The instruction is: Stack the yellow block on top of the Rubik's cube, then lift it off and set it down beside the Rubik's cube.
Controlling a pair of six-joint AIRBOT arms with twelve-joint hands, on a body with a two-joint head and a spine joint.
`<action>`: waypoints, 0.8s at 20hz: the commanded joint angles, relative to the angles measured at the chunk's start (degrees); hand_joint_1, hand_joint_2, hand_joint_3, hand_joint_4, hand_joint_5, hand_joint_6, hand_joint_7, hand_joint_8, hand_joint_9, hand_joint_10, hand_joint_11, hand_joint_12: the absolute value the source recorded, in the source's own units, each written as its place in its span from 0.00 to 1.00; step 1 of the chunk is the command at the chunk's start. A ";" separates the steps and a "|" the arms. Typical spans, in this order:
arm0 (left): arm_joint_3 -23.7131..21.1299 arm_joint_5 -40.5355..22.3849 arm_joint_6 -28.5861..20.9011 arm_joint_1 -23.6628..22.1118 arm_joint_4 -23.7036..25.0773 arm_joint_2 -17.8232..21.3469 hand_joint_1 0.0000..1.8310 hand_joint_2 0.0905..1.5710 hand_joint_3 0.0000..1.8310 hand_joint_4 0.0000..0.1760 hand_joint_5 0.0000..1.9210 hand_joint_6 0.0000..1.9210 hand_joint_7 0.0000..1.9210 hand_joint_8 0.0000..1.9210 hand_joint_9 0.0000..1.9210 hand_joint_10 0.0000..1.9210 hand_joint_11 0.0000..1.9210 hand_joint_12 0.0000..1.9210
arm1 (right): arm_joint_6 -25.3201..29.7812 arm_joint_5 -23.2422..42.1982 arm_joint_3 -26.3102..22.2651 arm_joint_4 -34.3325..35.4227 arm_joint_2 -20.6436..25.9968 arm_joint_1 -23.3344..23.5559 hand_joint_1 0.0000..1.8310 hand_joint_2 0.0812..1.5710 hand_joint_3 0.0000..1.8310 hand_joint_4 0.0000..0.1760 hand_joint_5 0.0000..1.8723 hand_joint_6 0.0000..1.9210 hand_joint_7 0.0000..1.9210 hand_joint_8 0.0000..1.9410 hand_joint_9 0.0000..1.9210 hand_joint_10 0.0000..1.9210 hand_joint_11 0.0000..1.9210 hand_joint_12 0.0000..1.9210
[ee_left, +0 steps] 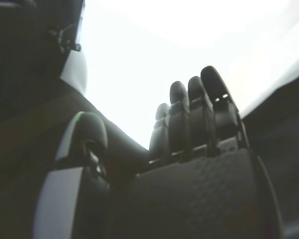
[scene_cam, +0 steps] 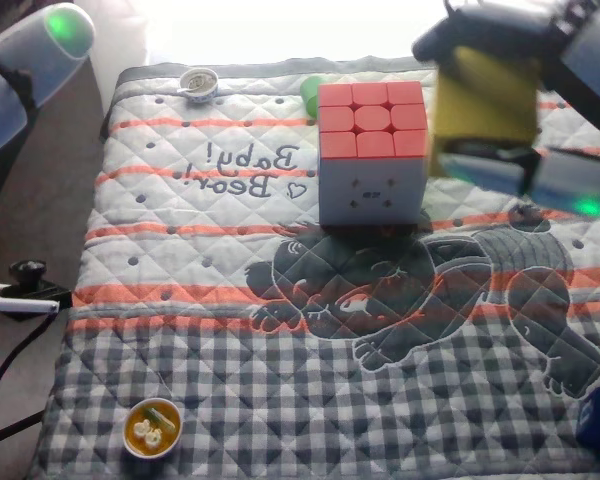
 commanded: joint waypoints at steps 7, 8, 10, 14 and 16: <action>-0.44 8.26 -1.15 1.05 1.30 0.16 0.26 0.76 0.00 0.40 0.09 0.00 0.19 0.01 0.14 0.05 0.00 0.62 | 0.36 10.41 -3.55 0.93 2.26 -10.21 0.66 0.80 0.00 0.00 0.39 0.59 0.39 0.88 0.65 1.00 0.69 1.00; -0.46 8.26 -1.15 1.05 1.30 0.16 0.27 0.77 0.00 0.34 0.09 0.00 0.19 0.01 0.14 0.06 0.00 0.62 | 0.36 10.19 -3.63 1.95 2.25 -12.57 0.66 0.80 0.00 0.00 0.38 0.61 0.39 0.87 0.48 1.00 0.52 1.00; -0.42 8.24 -1.15 0.93 1.32 -0.04 0.27 0.77 0.00 0.32 0.09 0.00 0.19 0.01 0.13 0.06 0.00 0.61 | 0.36 8.22 -3.80 3.63 1.67 -15.55 0.72 0.79 0.00 0.00 0.36 0.73 0.39 0.76 0.36 0.84 0.30 0.98; -0.43 8.24 -1.16 1.04 1.30 -0.19 0.28 0.76 0.00 0.48 0.10 0.00 0.19 0.00 0.13 0.06 0.00 0.56 | 0.36 3.50 -3.45 4.01 -0.52 -16.41 0.73 0.78 0.00 0.00 0.33 0.71 0.40 0.74 0.37 0.83 0.31 1.00; -0.42 8.24 -1.16 1.04 1.30 -0.22 0.28 0.77 0.00 0.45 0.11 0.00 0.20 0.01 0.14 0.06 0.00 0.57 | 0.36 2.09 -3.44 4.02 -1.07 -16.67 0.65 0.70 0.00 0.00 0.27 0.62 0.29 0.63 0.22 0.71 0.08 0.91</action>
